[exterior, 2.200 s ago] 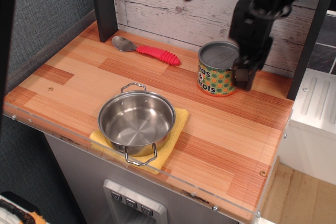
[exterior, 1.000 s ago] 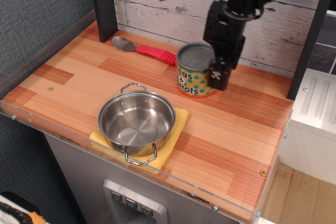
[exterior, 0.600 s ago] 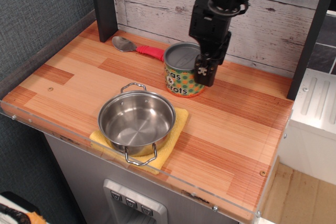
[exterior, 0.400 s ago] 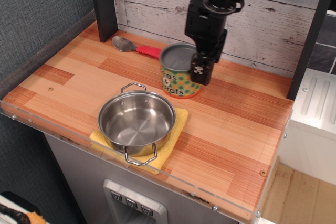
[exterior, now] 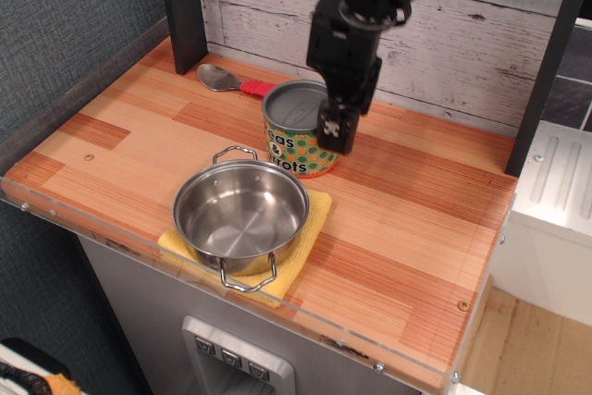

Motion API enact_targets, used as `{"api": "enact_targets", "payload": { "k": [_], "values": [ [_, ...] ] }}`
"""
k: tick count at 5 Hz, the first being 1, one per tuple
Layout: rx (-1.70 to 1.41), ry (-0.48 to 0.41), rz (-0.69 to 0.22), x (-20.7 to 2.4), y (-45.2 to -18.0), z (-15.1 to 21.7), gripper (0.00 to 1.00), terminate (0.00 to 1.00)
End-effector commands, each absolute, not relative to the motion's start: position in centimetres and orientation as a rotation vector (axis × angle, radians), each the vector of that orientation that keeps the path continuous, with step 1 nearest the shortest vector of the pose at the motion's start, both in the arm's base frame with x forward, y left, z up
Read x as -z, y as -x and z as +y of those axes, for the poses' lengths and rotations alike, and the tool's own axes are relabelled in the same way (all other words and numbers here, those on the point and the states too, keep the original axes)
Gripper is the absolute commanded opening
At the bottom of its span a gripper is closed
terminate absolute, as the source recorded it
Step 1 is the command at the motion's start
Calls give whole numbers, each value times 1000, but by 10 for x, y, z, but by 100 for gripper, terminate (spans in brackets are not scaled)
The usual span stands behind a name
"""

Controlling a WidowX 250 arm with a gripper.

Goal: Move the canned good to the other side of the silver pan.

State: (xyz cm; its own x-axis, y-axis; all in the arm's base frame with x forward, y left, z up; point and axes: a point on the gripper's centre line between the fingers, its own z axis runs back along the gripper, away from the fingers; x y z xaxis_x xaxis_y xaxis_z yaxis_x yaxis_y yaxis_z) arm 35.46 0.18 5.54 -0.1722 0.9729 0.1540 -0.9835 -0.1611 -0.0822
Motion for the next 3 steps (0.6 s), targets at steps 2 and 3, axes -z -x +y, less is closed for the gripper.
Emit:
{"api": "enact_targets", "payload": {
  "k": [2, 3],
  "values": [
    [-1734, -86, -223, -79, -356, 38, 100, 0],
    [-1756, -96, -224, -79, -349, 47, 100, 0]
  ]
}}
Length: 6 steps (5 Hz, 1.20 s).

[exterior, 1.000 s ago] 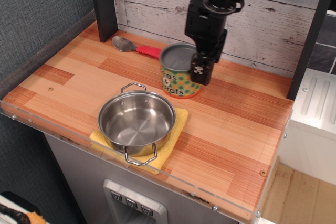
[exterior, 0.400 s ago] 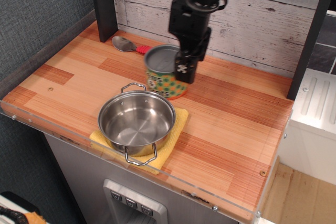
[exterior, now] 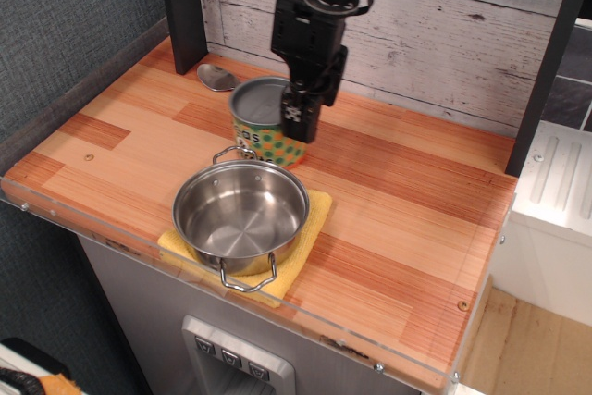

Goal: Move the canned good to the other side of the silver pan.

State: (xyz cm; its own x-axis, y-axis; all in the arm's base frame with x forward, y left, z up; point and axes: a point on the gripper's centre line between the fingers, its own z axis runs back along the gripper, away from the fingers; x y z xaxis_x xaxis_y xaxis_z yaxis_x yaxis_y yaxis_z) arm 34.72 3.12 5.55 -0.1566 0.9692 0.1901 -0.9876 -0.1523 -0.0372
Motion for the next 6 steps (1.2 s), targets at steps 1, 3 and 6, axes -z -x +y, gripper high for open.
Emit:
{"api": "enact_targets", "payload": {
  "k": [1, 3, 6],
  "values": [
    [-1784, -105, -211, -76, -341, 55, 100, 0],
    [-1826, -172, -237, -72, -322, 81, 100, 0],
    [-1868, -167, -240, -73, -305, 112, 100, 0]
  ]
}}
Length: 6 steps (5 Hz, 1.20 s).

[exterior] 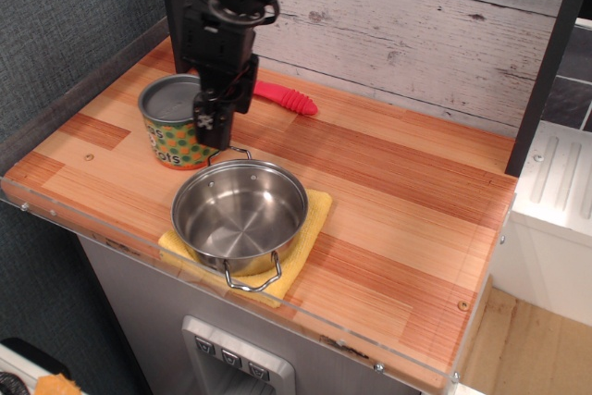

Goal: Move the canned good to the other side of the silver pan.

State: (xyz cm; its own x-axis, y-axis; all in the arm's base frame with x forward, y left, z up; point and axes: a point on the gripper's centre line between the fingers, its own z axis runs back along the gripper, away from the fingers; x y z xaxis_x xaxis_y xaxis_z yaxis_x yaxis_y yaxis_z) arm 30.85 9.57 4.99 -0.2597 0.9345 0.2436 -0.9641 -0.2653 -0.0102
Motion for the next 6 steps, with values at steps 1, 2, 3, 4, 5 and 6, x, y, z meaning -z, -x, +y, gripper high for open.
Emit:
{"api": "enact_targets", "payload": {
  "k": [1, 2, 3, 4, 5, 6],
  "values": [
    [-1896, -182, -229, -71, -296, 121, 100, 0],
    [-1921, -202, -223, -68, -284, 132, 100, 0],
    [-1950, -212, -217, -67, -276, 139, 100, 0],
    [-1960, -228, -217, -67, -270, 144, 100, 0],
    [-1952, -227, -223, -68, -269, 146, 100, 0],
    [-1918, -206, -240, -71, -274, 143, 100, 0]
  ]
}}
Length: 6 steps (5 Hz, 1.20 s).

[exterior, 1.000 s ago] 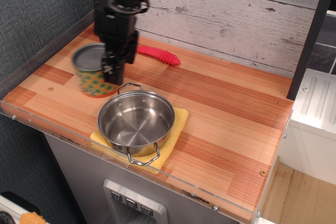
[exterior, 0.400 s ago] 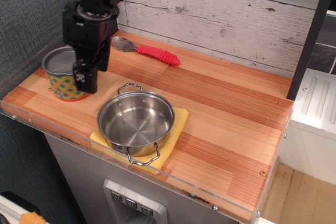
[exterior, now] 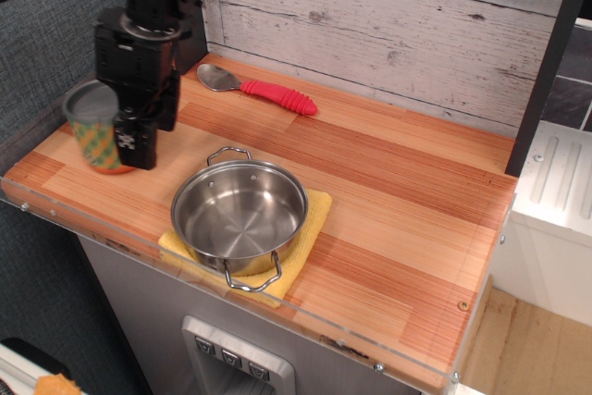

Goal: Move the canned good to the other side of the silver pan.

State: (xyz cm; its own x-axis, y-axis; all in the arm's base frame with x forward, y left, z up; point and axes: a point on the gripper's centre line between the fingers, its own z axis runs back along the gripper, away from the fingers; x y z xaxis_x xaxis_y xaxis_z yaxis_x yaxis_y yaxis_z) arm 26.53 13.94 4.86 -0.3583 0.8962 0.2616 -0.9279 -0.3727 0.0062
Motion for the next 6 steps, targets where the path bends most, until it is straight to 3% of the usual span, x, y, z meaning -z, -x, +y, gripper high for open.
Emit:
{"api": "enact_targets", "payload": {
  "k": [1, 4, 6],
  "values": [
    [-1868, -187, -263, -77, -287, 134, 100, 0],
    [-1626, -102, -303, -100, -328, 90, 100, 0],
    [-1140, 41, -203, -114, -328, 56, 100, 0]
  ]
}}
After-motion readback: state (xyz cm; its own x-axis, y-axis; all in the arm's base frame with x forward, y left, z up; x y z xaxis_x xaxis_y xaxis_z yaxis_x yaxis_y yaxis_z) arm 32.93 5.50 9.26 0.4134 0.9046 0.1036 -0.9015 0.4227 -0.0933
